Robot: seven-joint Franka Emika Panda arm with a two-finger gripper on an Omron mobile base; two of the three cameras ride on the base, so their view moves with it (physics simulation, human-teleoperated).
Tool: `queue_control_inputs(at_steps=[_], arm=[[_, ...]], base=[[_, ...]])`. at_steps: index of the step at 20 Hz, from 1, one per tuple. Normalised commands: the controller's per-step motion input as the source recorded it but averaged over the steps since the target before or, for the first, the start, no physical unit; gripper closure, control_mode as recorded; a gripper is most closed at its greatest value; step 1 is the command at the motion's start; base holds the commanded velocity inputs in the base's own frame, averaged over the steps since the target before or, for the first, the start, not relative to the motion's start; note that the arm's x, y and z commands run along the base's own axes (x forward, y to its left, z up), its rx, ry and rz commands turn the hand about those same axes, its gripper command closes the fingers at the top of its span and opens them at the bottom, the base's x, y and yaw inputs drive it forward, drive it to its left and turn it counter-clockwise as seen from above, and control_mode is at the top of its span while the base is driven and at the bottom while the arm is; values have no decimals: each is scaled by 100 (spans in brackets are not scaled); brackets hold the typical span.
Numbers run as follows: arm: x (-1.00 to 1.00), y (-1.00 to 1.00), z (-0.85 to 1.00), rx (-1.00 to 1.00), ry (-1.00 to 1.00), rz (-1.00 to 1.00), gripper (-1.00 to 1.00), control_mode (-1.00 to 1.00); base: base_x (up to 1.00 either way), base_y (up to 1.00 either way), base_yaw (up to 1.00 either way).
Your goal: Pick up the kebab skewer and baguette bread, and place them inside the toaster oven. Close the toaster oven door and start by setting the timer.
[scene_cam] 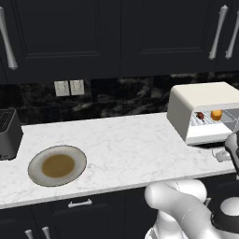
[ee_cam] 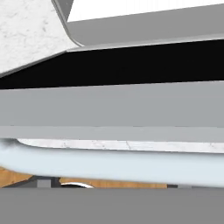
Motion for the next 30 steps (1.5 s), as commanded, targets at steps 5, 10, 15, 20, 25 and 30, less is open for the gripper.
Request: queue_control_inputs(at_steps=[5, 10, 15, 20, 25, 30], arm=[[100, 27, 40, 0, -8, 1, -100, -100], [100, 39, 39, 0, -21, 0, -100, -100], [100, 45, 32, 0, -24, 0, -100, -100], [100, 15, 44, -1, -7, 0, -100, -100], [92, 0, 54, -4, 7, 0, -100, -100], [57, 0, 26, -6, 12, 0, -100, -100]], base=[[0, 0, 0], [0, 0, 0], [0, 0, 0], [0, 0, 0], [0, 0, 0], [0, 0, 0]])
